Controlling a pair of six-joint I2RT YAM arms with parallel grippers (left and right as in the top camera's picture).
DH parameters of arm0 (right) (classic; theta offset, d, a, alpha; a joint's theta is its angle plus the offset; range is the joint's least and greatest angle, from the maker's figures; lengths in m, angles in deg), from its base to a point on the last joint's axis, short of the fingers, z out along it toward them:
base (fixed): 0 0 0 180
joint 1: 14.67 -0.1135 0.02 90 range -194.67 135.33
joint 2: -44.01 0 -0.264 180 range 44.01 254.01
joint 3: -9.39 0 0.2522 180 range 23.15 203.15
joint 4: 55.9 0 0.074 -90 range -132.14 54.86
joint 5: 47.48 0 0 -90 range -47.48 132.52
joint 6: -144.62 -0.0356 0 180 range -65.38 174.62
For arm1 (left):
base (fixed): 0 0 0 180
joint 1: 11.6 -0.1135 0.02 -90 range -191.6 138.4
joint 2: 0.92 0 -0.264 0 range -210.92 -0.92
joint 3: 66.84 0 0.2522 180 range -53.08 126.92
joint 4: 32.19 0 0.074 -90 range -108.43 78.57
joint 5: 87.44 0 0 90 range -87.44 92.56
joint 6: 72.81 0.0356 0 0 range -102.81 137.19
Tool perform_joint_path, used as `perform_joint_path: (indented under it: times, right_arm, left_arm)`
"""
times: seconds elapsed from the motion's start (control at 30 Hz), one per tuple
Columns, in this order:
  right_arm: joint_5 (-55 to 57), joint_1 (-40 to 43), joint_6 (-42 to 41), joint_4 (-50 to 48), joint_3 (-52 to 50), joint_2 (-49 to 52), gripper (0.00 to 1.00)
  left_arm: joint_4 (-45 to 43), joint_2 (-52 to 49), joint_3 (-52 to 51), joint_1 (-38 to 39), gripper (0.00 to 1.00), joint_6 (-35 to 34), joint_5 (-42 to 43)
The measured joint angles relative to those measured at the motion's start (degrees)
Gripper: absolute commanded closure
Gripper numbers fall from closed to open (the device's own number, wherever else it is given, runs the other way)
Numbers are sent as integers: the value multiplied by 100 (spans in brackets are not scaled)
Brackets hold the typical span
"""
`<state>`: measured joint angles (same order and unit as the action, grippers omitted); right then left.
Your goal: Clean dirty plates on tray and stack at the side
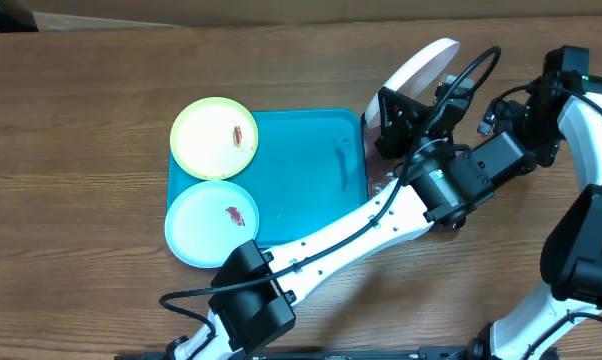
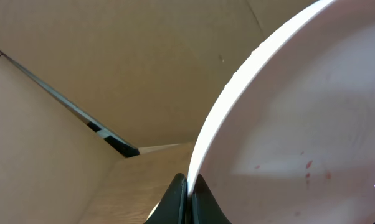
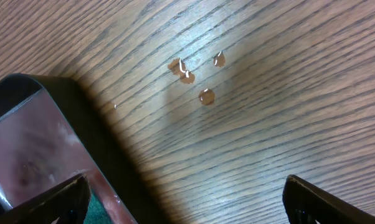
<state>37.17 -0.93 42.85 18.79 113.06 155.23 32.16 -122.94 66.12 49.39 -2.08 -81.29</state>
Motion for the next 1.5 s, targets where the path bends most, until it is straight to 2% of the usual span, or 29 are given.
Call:
perform_joint_path:
  times: [0.7,0.87,1.13,1.23,1.37,1.5]
  right_arm:
    - [-2,0,0,-9,0,2,0]
    - [0,0,0,-11,-2,2,0]
    - [-2,0,0,-9,0,2,0]
    - [0,0,-2,-9,0,2,0]
    - [0,0,0,-9,0,2,0]
    - [2,0,0,-11,0,2,0]
  left_arm:
    - [-42,0,0,0,96,149,0]
    - [-195,0,0,-13,96,190,-219]
    - [-439,0,2,-118,96,197,52]
    - [-586,0,7,-229,96,186,422]
    - [-354,0,13,-348,95,120,1176]
    - [229,0,17,-422,94,-501,2144]
